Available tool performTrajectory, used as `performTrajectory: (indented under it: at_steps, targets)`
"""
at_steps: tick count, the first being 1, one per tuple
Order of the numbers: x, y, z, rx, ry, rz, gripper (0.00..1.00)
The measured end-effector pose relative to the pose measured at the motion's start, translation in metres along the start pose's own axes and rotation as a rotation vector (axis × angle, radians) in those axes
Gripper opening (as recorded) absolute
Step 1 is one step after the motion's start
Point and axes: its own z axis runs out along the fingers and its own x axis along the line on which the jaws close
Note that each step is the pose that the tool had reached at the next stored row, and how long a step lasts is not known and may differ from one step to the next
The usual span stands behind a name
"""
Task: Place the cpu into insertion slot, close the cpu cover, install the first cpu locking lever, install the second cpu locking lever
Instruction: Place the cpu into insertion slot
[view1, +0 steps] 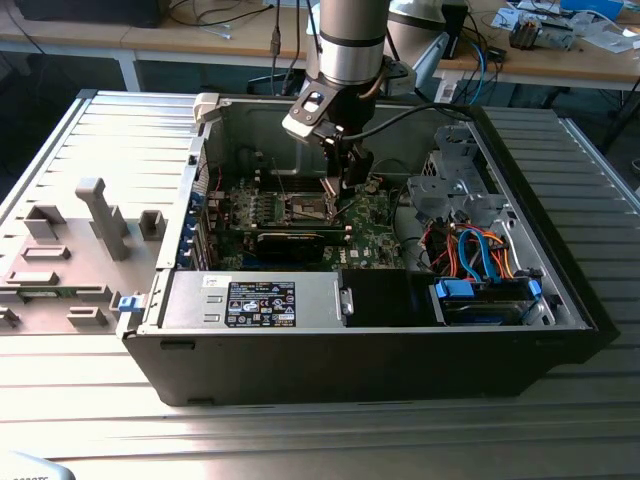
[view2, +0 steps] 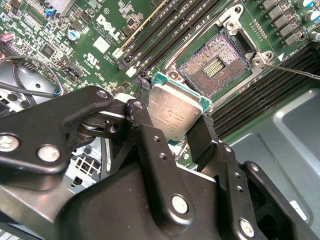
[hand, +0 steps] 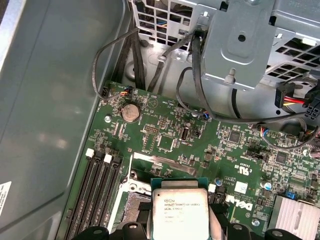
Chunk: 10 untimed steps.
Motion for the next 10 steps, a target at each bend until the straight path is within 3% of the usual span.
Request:
performTrajectory:
  at_steps: [10]
  targets:
    - [0.0000, 0.0000, 0.0000, 0.0002, -0.0001, 0.005, 0.54]
